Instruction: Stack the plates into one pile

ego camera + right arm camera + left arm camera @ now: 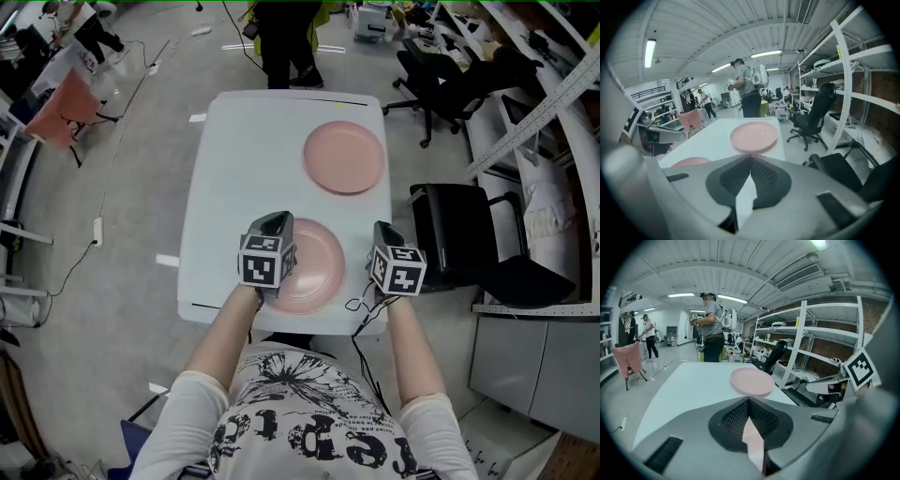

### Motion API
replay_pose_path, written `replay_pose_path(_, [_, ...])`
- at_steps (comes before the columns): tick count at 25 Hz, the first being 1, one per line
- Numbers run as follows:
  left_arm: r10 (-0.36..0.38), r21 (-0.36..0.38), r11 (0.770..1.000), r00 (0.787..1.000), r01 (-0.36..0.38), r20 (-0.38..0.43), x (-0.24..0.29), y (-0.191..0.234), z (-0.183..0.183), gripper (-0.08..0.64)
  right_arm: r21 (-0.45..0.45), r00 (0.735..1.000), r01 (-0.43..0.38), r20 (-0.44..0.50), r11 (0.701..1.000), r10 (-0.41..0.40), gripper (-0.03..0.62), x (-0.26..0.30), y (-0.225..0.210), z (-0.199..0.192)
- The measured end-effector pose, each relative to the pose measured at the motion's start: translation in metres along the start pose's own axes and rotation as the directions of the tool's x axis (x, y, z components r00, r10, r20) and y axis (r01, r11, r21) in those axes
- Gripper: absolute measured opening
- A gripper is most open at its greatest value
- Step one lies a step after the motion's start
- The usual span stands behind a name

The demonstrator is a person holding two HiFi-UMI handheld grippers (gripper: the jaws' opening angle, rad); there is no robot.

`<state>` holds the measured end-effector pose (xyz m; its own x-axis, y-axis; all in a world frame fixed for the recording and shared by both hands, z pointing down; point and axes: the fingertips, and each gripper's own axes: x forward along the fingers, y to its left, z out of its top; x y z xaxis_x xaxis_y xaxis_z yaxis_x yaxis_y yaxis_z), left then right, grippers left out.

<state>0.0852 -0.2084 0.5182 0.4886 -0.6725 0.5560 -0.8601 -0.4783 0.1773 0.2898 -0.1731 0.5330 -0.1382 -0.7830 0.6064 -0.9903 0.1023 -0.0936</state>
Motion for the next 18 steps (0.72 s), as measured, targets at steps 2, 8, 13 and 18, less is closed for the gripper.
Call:
replay_pose_path(2, [-0.008, 0.002, 1.000, 1.000, 0.008, -0.010, 0.018, 0.005, 0.016, 0.003, -0.001, 1.000, 0.013, 0.013, 1.000, -0.013, 0.006, 0.014, -0.010, 0.017])
replay_pose_path(8, [-0.039, 0.006, 0.999, 0.999, 0.039, -0.036, 0.072, 0.020, 0.061, 0.003, -0.003, 1.000, 0.024, 0.011, 1.000, -0.024, 0.006, 0.062, -0.035, 0.067])
replay_pose_path(13, [-0.045, 0.010, 0.999, 0.997, 0.046, -0.069, 0.119, 0.043, 0.085, 0.003, -0.007, 0.999, 0.025, -0.028, 1.000, -0.026, 0.008, 0.110, -0.049, 0.091])
replay_pose_path(18, [-0.053, -0.068, 0.997, 0.990, 0.044, -0.131, 0.174, 0.068, 0.089, 0.003, 0.001, 0.996, 0.045, -0.078, 0.999, -0.045, 0.064, 0.159, -0.073, 0.096])
